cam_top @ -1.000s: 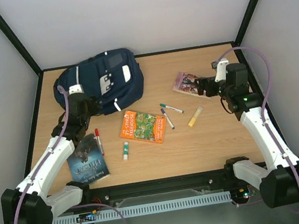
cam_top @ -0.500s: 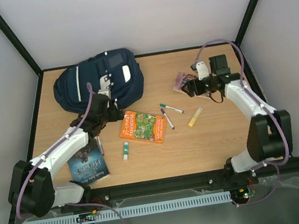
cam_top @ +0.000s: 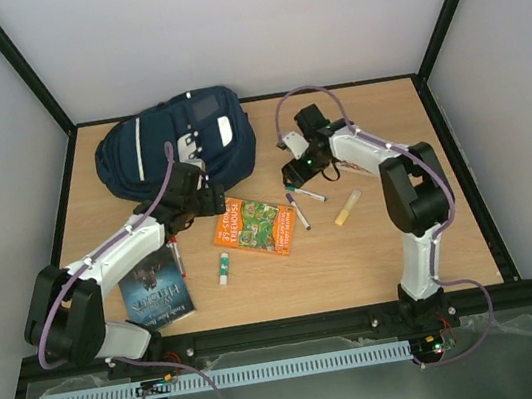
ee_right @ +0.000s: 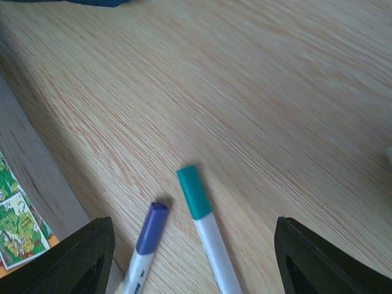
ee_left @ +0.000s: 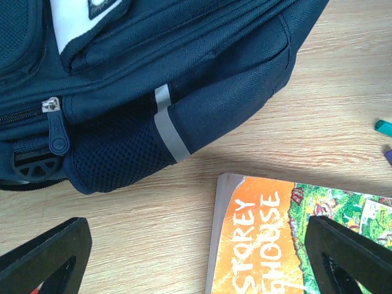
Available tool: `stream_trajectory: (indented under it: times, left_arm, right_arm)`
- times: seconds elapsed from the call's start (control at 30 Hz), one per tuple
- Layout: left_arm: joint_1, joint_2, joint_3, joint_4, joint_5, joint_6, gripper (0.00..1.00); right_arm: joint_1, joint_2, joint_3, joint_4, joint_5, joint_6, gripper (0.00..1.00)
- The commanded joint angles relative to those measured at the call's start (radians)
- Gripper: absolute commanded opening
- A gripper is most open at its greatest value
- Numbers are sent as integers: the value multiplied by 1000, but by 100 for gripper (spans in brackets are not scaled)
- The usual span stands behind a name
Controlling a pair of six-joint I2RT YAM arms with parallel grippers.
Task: Pack the student bag
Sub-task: Move the stationery to the center of the board.
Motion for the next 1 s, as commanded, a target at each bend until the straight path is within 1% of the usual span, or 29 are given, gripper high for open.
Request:
stream_trajectory:
  times: [0.0,0.2,0.43,0.57,0.67,0.83,0.9,0.97]
  left_arm:
    - [-4,8,36,-32,9,-19,98]
    - [-4,8,40,-40,5,-20,98]
    - [-5,8,42,-43,3,-26,98]
    - [-5,13,46,-49,0,-28,98]
    - [-5,18,48,-52,-2,-31,98]
    - [-5,20,48,-54,-5,-32,98]
    - [-7,22,50,-56,-5,-33,98]
    - [-7,23,52,-57,-5,-35,98]
  right_arm:
    - [58,63,76,-113,75,-25,72]
    - [110,109,83,-112,181,-17,72]
    - [115,114,55,-127,206,-25,63]
    - [115,104,16,-127,201,-36,57]
    - [115,100,-11,-127,203,-39,48]
    - [115,85,-64,-117,215,-39,41]
    - [115,77,-83,-119,224,-39,40]
    - [115,59,-104,-117,224,-39,43]
